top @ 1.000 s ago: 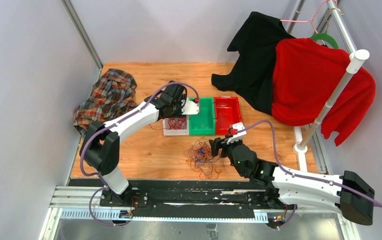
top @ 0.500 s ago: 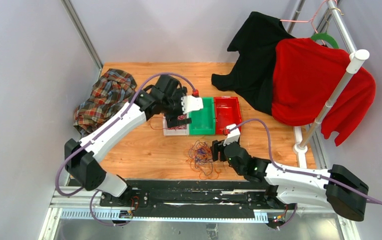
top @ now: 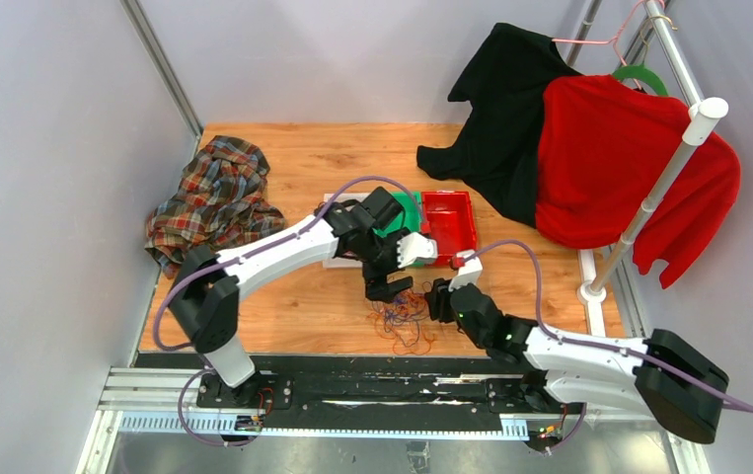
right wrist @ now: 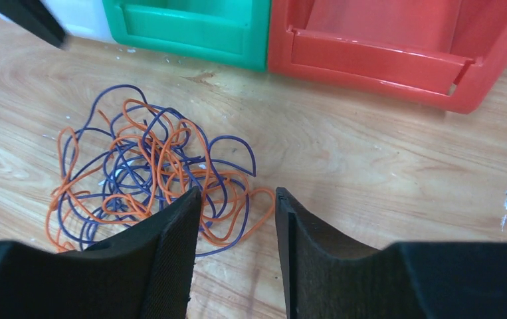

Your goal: Untangle the cables

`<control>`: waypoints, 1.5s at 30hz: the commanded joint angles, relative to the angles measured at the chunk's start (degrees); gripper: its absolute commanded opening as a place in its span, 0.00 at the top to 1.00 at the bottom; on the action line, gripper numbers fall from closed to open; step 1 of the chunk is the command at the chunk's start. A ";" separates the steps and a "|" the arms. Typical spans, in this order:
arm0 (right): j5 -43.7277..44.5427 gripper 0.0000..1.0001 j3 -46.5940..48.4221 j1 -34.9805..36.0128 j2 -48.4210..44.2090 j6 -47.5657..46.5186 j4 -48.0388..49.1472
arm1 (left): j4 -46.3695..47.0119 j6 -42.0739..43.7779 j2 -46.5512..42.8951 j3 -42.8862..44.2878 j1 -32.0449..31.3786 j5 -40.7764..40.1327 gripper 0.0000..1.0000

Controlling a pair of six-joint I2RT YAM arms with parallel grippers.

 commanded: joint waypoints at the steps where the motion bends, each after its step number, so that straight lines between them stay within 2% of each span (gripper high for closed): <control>1: 1.24 0.53 -2.41 -0.85 -7.06 4.26 -1.68 | 2.92 1.83 5.87 5.49 -0.96 5.37 0.14; 7: 3.40 0.52 -3.63 -0.93 -16.88 5.34 -8.83 | 2.96 6.30 12.57 10.57 -1.40 8.92 0.23; 18: 5.60 0.54 -3.27 -1.07 -26.51 8.15 -18.74 | 2.44 17.84 20.17 13.14 -2.41 9.13 0.38; 20: 5.86 0.55 -3.28 -1.11 -28.15 8.41 -20.44 | 2.00 19.95 20.86 12.98 -2.41 8.53 0.48; 25: 6.14 0.56 -3.36 -1.07 -30.87 8.35 -22.29 | 1.47 19.87 19.67 12.32 -2.41 8.38 0.86; 28: 5.58 0.55 -3.36 -1.10 -30.25 7.98 -21.58 | 1.43 18.30 15.80 11.22 -2.41 7.28 0.99; 30: 5.10 0.51 -3.17 -1.14 -29.18 7.34 -20.21 | 0.29 17.38 12.89 10.84 -2.41 6.61 0.99; 32: 4.67 0.41 -2.79 -1.09 -28.24 6.49 -18.56 | -1.24 16.00 9.98 10.82 -2.41 6.34 0.99; 34: 3.65 0.36 -2.07 -1.12 -27.48 5.15 -16.79 | -2.29 14.18 6.83 10.34 -2.41 6.38 0.97; 38: 0.20 0.33 0.15 -1.07 -25.24 1.41 -12.74 | -2.80 9.91 2.17 8.69 -2.75 5.69 0.99; 45: -12.97 0.28 4.31 -1.03 -22.56 -3.77 -7.37 | -5.44 0.81 -4.97 9.55 -2.81 4.03 0.99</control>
